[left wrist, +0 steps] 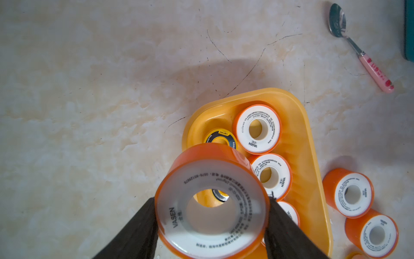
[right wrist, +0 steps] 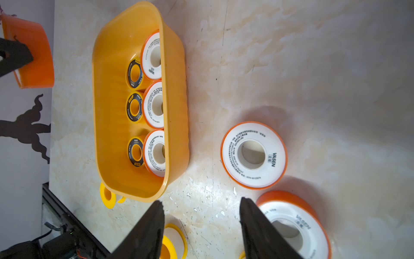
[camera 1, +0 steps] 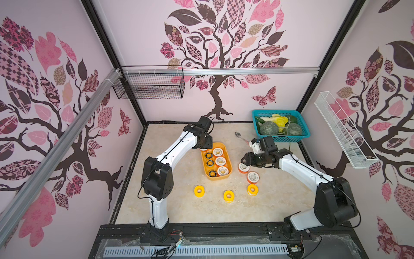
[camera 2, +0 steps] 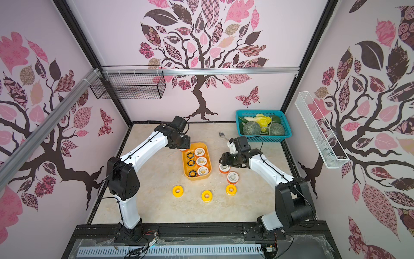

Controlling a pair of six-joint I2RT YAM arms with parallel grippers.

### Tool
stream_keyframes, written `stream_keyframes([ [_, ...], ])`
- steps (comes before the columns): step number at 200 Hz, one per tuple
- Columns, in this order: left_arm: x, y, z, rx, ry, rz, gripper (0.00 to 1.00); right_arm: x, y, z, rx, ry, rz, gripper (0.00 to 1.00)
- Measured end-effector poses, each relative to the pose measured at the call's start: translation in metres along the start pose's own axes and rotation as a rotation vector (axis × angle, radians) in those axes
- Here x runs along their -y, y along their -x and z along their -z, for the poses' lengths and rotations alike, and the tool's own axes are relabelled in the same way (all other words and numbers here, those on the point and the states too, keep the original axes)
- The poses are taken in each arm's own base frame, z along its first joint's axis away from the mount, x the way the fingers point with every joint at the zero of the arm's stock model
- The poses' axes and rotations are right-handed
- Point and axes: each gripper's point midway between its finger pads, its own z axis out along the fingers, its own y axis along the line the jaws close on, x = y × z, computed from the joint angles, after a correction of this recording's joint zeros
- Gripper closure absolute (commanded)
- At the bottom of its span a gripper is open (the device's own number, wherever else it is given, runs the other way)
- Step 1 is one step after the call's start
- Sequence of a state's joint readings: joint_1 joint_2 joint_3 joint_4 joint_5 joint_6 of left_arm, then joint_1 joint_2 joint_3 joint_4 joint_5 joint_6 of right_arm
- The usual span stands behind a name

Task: Put the sealing tape into the storage box
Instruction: Pick up the sealing tape at the center of the board, then adjust the storage box at the center of the board, then place the sealing tape in the storage box.

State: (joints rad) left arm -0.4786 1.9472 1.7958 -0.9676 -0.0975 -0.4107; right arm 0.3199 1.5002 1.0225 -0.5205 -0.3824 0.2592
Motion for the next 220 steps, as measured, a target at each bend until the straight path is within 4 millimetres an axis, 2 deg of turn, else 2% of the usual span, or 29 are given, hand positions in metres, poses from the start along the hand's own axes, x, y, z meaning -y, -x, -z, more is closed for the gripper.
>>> stream_keyframes([
  [8,0.004,0.001,-0.004,-0.007,-0.010,-0.003,0.33,0.003,-0.002,-0.008,-0.024,0.000,-0.003,0.59],
  [32,0.014,0.006,-0.015,-0.022,-0.029,-0.006,0.33,0.009,-0.007,-0.030,-0.086,-0.009,-0.033,0.62],
  [57,0.021,0.011,-0.023,-0.034,-0.046,-0.004,0.33,0.005,-0.006,-0.044,-0.118,-0.002,-0.029,0.68],
  [104,0.030,0.019,-0.027,-0.029,-0.075,-0.003,0.33,-0.013,-0.002,-0.060,-0.143,0.026,0.005,0.71],
  [155,0.032,0.008,-0.045,-0.082,-0.078,-0.007,0.33,-0.019,-0.013,-0.074,-0.197,0.044,0.013,0.70],
  [220,0.035,0.003,-0.051,-0.103,-0.078,-0.017,0.33,-0.026,-0.024,-0.079,-0.241,0.069,0.026,0.69],
])
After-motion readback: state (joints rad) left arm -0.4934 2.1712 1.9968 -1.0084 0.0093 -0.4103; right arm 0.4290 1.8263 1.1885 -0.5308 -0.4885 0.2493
